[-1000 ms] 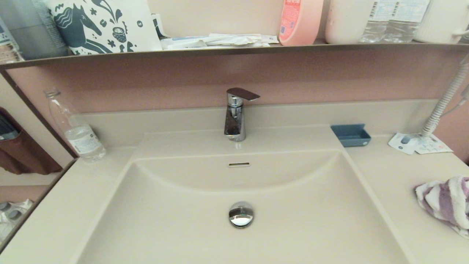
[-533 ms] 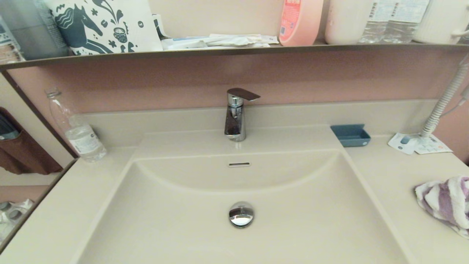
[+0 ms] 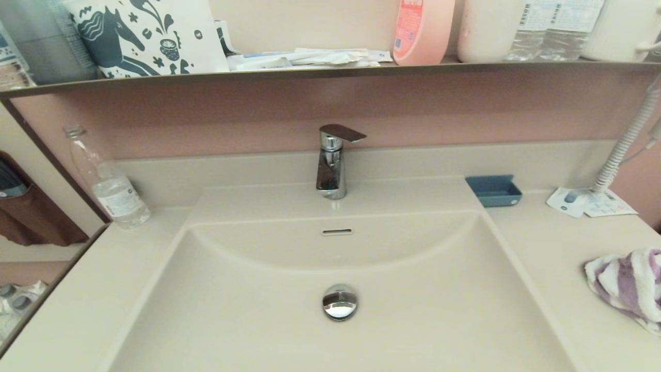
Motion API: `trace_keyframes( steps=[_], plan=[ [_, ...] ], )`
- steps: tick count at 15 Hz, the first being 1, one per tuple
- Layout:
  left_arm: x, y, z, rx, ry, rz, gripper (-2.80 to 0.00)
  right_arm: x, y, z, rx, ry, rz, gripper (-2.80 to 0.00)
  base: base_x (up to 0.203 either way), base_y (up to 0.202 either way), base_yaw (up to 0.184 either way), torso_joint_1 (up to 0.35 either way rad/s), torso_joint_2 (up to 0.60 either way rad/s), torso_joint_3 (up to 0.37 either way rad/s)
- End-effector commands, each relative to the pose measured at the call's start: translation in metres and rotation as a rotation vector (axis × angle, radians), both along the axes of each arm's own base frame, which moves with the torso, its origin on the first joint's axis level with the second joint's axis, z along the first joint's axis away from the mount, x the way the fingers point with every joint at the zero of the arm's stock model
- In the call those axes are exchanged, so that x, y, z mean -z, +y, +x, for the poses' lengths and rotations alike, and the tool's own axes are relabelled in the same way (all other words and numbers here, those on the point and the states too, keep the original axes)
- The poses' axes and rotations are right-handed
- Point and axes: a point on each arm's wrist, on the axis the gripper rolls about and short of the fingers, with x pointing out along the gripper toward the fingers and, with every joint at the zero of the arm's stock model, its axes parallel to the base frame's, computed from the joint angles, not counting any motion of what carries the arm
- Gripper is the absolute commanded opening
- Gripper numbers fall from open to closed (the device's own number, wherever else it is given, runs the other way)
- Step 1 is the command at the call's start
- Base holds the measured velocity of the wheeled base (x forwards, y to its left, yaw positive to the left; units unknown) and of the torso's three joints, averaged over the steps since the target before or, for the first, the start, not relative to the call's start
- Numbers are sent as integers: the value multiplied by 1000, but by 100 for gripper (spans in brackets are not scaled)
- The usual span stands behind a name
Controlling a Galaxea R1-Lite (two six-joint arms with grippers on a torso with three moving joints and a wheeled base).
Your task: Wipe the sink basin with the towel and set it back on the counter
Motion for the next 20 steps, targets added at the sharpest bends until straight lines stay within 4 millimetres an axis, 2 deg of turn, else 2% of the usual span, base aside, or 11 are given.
trace_keyframes(
  steps=[1,5,9,20],
  plan=[
    [0,0,0,0,2,0,-280,20,0,0,18,-87,16,-280,0,0,0,0,0,0],
    [0,0,0,0,2,0,-280,56,0,-2,33,-153,20,-280,0,0,0,0,0,0],
    [0,0,0,0,2,0,-280,70,0,12,21,-264,43,-280,0,0,0,0,0,0],
    [0,0,0,0,2,0,-280,75,1,14,13,-266,32,-280,0,0,0,0,0,0]
  ],
)
